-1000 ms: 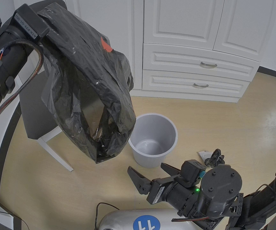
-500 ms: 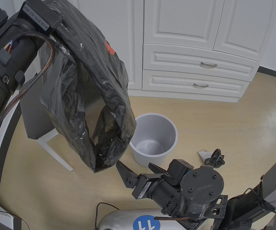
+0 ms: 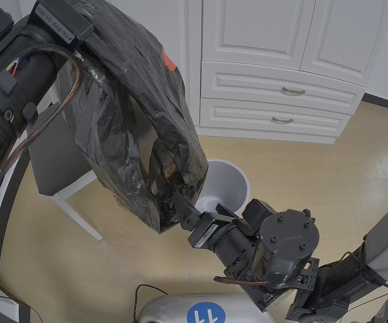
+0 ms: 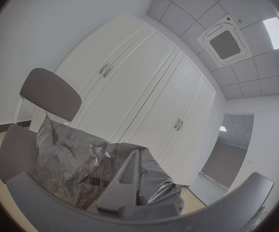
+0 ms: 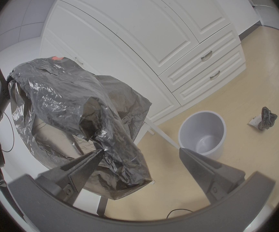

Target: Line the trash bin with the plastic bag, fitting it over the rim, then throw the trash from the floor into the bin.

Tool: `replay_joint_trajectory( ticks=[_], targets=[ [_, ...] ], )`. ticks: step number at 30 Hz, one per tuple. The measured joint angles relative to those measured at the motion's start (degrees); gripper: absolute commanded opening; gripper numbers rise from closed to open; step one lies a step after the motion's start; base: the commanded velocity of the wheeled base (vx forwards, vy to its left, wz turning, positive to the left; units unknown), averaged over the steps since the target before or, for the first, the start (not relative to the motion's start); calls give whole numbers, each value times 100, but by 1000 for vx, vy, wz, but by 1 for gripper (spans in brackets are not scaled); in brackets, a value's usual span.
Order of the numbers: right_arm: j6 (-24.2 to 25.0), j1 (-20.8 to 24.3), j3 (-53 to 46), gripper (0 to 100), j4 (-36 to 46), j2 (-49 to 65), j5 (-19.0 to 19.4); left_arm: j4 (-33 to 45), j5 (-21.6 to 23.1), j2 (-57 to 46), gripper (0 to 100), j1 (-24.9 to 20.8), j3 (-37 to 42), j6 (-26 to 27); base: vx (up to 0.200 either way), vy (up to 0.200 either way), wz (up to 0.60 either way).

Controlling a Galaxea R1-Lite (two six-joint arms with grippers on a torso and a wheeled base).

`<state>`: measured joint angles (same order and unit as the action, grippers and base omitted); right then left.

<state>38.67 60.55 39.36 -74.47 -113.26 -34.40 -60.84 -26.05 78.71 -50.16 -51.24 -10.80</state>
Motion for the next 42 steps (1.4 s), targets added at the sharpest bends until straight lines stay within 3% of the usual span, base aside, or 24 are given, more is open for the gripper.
replay_joint_trajectory(
  ticks=[18, 30, 42],
  targets=[
    [-79, 246, -20, 100, -22, -239, -205, -107, -747, 144, 0, -145, -512, 68, 0, 0, 0],
    [-30, 502, -37, 100, -24, -339, -211, -422, -908, 268, 0, -430, -612, 229, 0, 0, 0],
    [-299, 20, 123, 100, -187, -197, -301, -534, -909, 323, 0, -535, -584, 240, 0, 0, 0]
  ],
)
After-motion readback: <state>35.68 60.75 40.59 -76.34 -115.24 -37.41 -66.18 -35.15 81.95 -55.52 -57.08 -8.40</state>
